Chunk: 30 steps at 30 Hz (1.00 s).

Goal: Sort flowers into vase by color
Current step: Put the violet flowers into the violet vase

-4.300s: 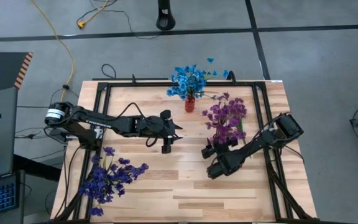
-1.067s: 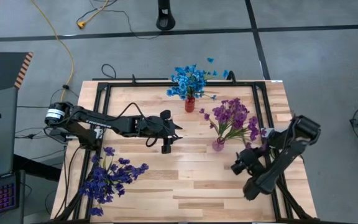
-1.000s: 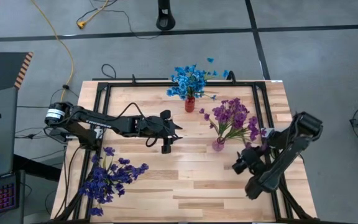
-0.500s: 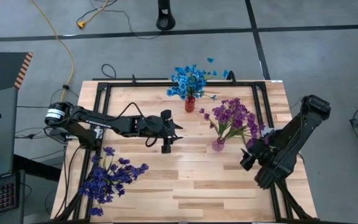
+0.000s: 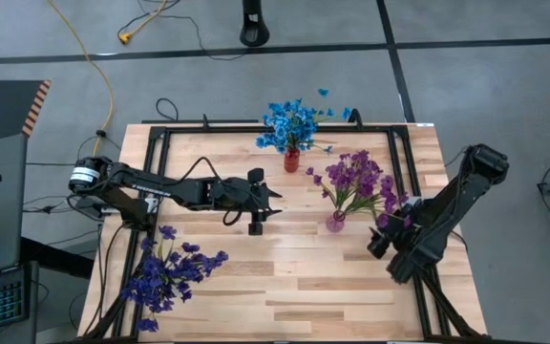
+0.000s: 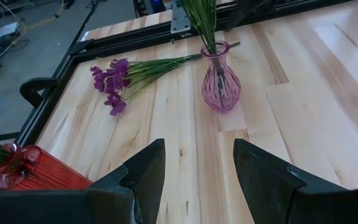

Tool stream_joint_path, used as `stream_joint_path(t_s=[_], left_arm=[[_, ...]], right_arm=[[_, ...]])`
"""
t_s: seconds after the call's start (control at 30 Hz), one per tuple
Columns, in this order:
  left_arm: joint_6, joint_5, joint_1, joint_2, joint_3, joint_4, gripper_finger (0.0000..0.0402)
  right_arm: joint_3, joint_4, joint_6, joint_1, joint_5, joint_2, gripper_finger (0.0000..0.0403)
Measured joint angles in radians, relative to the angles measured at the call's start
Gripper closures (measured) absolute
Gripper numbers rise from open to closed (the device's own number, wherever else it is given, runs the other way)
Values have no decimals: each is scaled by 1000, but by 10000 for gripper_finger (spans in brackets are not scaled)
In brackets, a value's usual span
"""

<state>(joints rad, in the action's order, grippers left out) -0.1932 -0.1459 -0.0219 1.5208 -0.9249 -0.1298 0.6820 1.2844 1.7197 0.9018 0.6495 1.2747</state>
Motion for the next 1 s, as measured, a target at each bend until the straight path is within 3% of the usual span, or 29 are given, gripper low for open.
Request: stream_joint_path(t_s=[0.2,0.47,0.73,1.0], left_arm=[[0,0,0,0,0,-2,223],[-35,0,0,0,0,-3,223],[-63,0,2,0,0,-4,223],[-75,34,42,0,0,-6,223]], right_arm=[[0,9,-17,-93,7,0,117],[0,-20,-217,-215,13,0,117],[0,-20,-215,-170,63,-18,117],[0,-67,-183,-109,117,-154,117]])
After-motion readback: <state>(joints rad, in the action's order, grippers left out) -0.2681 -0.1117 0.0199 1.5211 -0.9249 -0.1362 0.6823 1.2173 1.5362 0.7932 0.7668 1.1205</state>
